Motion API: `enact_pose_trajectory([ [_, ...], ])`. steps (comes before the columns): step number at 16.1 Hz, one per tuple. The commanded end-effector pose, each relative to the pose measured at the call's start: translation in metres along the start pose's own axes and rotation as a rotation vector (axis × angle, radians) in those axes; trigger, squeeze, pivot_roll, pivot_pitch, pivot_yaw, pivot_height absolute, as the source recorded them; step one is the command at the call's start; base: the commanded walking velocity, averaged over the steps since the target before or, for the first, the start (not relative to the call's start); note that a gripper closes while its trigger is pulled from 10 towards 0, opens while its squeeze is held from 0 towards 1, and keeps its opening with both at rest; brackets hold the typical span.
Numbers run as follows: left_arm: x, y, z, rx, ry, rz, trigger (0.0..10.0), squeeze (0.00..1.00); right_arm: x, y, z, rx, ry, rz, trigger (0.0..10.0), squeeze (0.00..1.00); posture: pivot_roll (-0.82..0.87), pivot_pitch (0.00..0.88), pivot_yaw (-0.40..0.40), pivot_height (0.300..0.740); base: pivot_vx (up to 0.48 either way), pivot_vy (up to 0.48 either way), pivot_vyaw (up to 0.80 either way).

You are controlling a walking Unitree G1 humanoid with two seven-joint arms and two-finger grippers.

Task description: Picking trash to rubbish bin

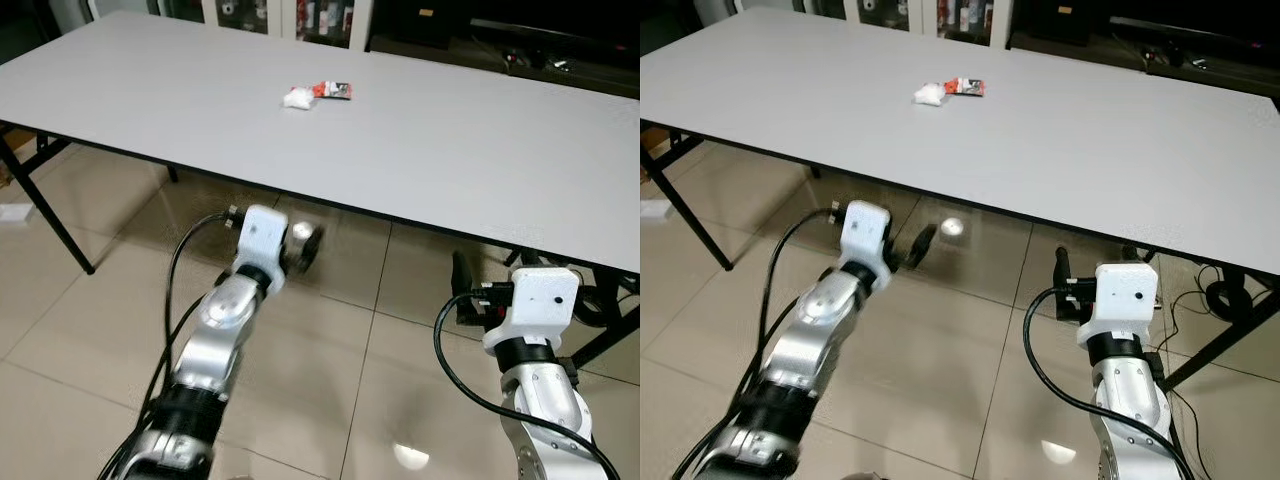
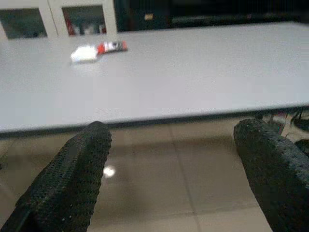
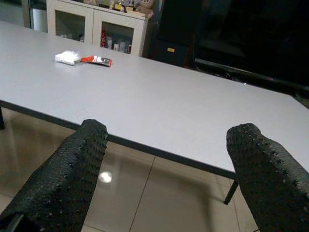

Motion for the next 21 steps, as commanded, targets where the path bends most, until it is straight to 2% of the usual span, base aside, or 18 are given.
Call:
enact_pose_trajectory([
  [1, 0.008, -0.002, 0.003, 0.009, 0.02, -0.009, 10.0, 0.0, 0.006, 0.001, 0.001, 0.005, 0.023, -0.012, 10.0, 0.0, 0.09, 0.06, -0.048, 0.74, 0.454, 0.0, 0.0],
  [10, 0.019, -0.002, 0.013, 0.03, 0.046, -0.015, 10.0, 0.0, 0.012, -0.002, 0.001, 0.021, 0.048, -0.026, 10.0, 0.0, 0.08, 0.053, -0.038, 0.74, 0.454, 0.0, 0.0],
  [21, 0.023, -0.005, 0.019, 0.059, 0.048, -0.012, 10.0, 0.0, 0.011, -0.006, -0.003, 0.031, 0.045, -0.026, 10.0, 0.0, 0.07, 0.065, -0.03, 0.74, 0.445, 0.0, 0.0],
])
Point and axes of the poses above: a point about 5 cm out from each wrist's last joint towards the gripper, its own z axis pointing out of the wrist towards the gripper, its own x axis along the axis of the wrist's last joint, y = z × x, the point moved 4 cm from there along z, pointing out of the wrist towards the gripper, and after that the axes turned 9 degrees about z, right-handed, at the moved point
